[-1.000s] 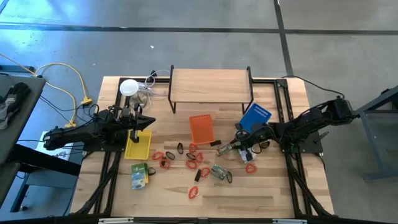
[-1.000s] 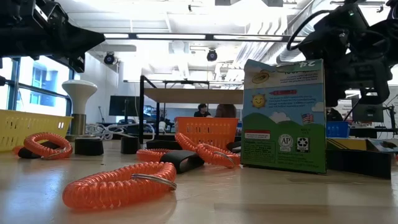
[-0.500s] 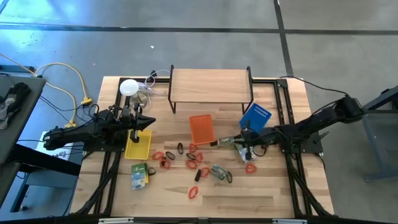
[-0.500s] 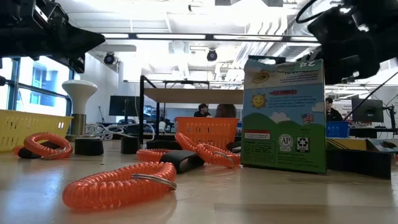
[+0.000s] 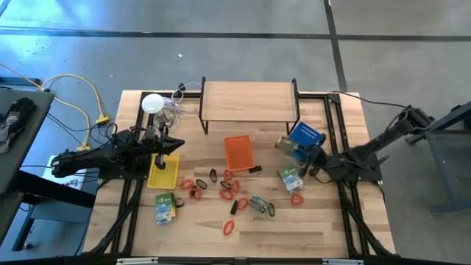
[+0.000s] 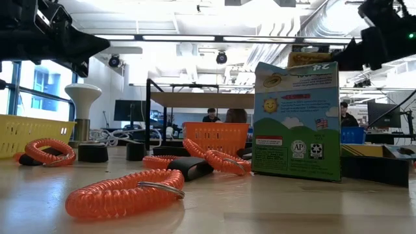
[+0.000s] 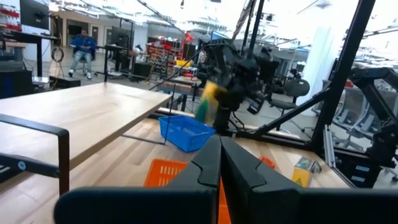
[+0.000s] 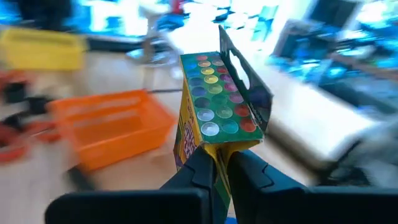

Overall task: Pick & Place Office Desk Supplies
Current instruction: Put the yellow crayon box into the blue bin

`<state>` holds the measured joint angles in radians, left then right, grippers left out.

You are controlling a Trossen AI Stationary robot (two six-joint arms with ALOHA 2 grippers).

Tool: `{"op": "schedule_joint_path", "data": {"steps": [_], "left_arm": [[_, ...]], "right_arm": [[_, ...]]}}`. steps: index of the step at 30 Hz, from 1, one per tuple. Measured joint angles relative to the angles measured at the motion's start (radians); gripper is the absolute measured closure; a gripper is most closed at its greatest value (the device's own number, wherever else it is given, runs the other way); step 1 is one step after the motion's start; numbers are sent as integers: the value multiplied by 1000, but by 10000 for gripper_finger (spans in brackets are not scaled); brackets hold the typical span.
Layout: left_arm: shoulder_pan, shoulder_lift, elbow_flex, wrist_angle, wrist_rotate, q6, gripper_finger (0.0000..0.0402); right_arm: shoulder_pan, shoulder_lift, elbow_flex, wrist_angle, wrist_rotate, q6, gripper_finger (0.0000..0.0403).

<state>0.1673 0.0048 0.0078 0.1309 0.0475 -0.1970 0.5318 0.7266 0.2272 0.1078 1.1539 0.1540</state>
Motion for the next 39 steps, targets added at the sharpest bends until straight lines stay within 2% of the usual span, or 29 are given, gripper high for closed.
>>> {"op": "schedule_joint_path", "data": {"steps": [7, 11, 19, 24, 28, 31, 33, 39], "left_arm": [[0, 0, 0, -3, 0, 0, 401], [0, 0, 0, -3, 0, 0, 401], [0, 0, 0, -4, 1, -3, 401], [0, 0, 0, -4, 1, -18, 401], [0, 0, 0, -4, 3, -18, 401], [0, 0, 0, -4, 4, -22, 401], [0, 0, 0, -4, 4, -45, 401], [0, 0, 0, -4, 5, -72, 401]], "right_arm": [[77, -47, 0, -51, 244, 11, 385], [102, -47, 0, -51, 307, 11, 385], [106, -44, 0, -69, 293, 124, 385], [101, -23, 0, -157, 140, 310, 386], [81, 28, 0, -153, 76, 373, 386], [70, 64, 0, -125, 68, 354, 386], [70, 78, 11, -127, 77, 275, 386], [62, 74, 123, -150, 169, 152, 386]]}}
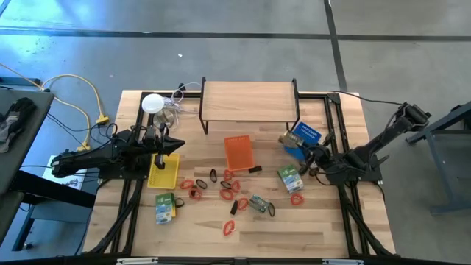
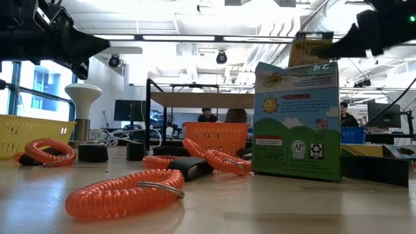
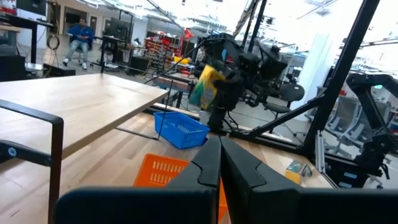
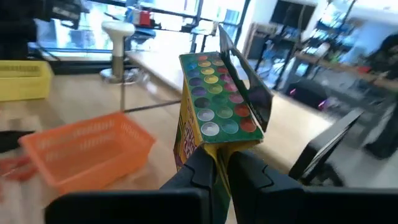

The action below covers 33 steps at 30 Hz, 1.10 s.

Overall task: Pick & Place Office Desk Supplies
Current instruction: Put the yellow crayon box into the blue bin

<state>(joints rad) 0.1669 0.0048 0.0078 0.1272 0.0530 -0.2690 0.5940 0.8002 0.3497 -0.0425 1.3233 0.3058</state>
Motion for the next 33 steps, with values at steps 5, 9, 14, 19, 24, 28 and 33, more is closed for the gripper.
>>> {"op": "schedule_joint_path", "data": {"steps": [5, 9, 14, 19, 24, 28, 33], "left_arm": [[0, 0, 0, 0, 4, -1, 401], [0, 0, 0, 0, 4, -1, 401], [0, 0, 0, 0, 4, -1, 401], [0, 0, 0, 0, 3, -1, 401], [0, 0, 0, 0, 3, -1, 401], [0, 0, 0, 0, 3, -1, 401], [0, 0, 0, 0, 3, -1, 401]], "right_arm": [[-22, -5, 89, -31, 30, -124, 386], [-47, -21, 217, -26, -12, -273, 386], [-54, -20, 373, -104, 54, -441, 386], [-54, -55, 429, -220, 55, -397, 386], [-125, -90, 428, -629, -104, 9, 386], [-201, -89, 428, -934, -202, 387, 386], [-255, -59, 419, -1109, -319, 757, 386]]}}
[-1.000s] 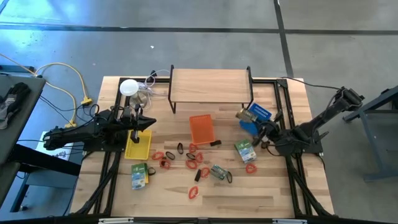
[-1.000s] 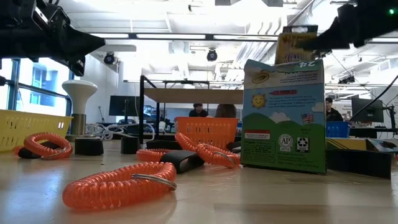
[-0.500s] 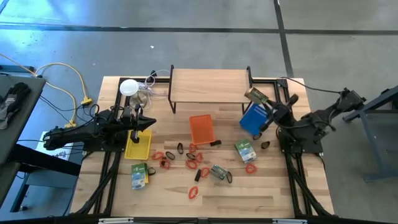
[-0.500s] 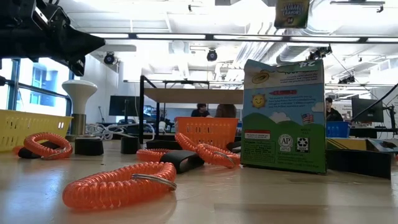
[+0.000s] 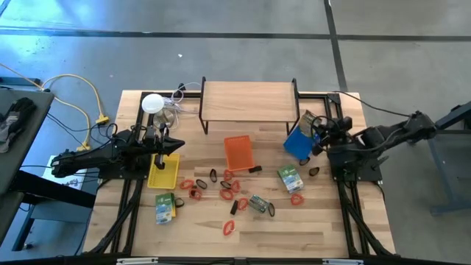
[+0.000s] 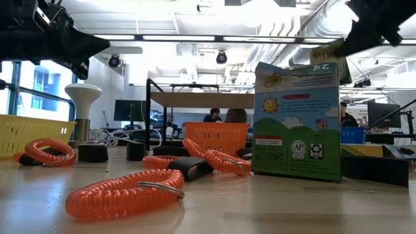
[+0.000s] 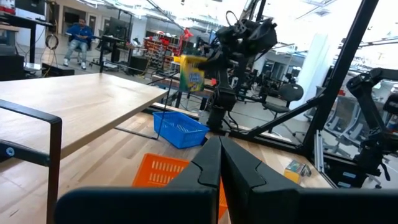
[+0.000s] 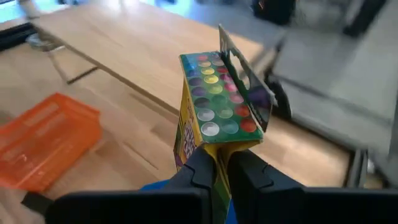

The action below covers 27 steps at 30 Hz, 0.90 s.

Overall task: Pick & Place Office Desk Supplies
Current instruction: Put the yellow crayon box into the blue bin

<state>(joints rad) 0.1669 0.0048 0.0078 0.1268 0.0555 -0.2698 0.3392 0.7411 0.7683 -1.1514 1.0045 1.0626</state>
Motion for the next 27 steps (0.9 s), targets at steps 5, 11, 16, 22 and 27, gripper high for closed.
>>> {"op": "schedule_joint_path", "data": {"steps": [5, 11, 16, 22, 27], "left_arm": [[0, 0, 0, 0, -2, 11, 401], [0, 0, 0, 0, -2, 10, 401], [0, 0, 0, 0, -2, 9, 401], [0, 0, 0, 0, -1, 7, 401], [0, 0, 0, 0, 1, 7, 401]], "right_arm": [[-31, 82, -45, -9, -20, 177, 386], [-85, 229, -118, -14, -19, 320, 386], [-110, 361, -159, -6, -11, 379, 386], [-110, 480, -214, 53, 58, 384, 386], [-92, 524, -251, 122, 91, 375, 378]]}}
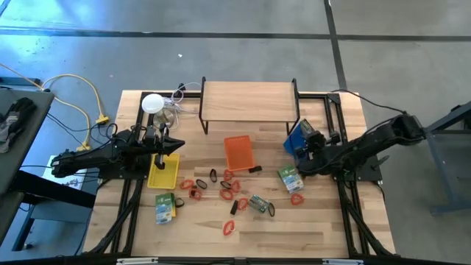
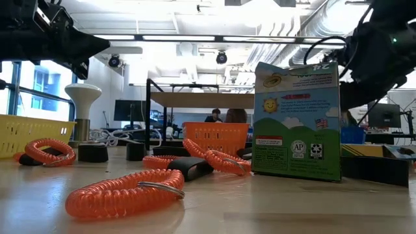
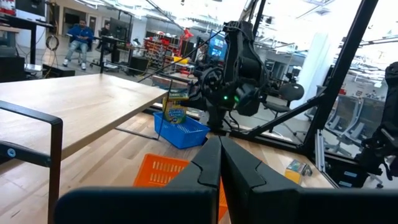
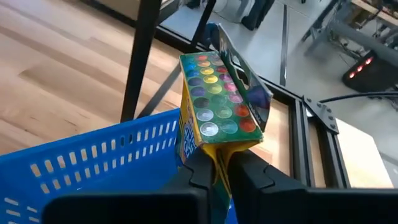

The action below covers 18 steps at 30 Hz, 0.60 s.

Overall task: Pick & Place Office Desk Supplies
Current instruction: Put the yellow crayon box into the blue bin

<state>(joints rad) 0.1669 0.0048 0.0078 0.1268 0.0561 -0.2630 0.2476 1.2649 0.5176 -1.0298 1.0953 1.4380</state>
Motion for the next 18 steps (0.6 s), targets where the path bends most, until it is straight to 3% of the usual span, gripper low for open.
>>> {"op": "schedule_joint_path", "data": {"steps": [5, 10, 18], "left_arm": [[0, 0, 0, 0, 0, 0, 401], [0, 0, 0, 0, 0, 0, 401], [0, 0, 0, 0, -1, 0, 401]], "right_arm": [[33, 3, -11, 63, -45, -12, 375], [75, 3, -11, 100, -23, -71, 378], [44, 3, -11, 57, -57, -78, 379]]}}
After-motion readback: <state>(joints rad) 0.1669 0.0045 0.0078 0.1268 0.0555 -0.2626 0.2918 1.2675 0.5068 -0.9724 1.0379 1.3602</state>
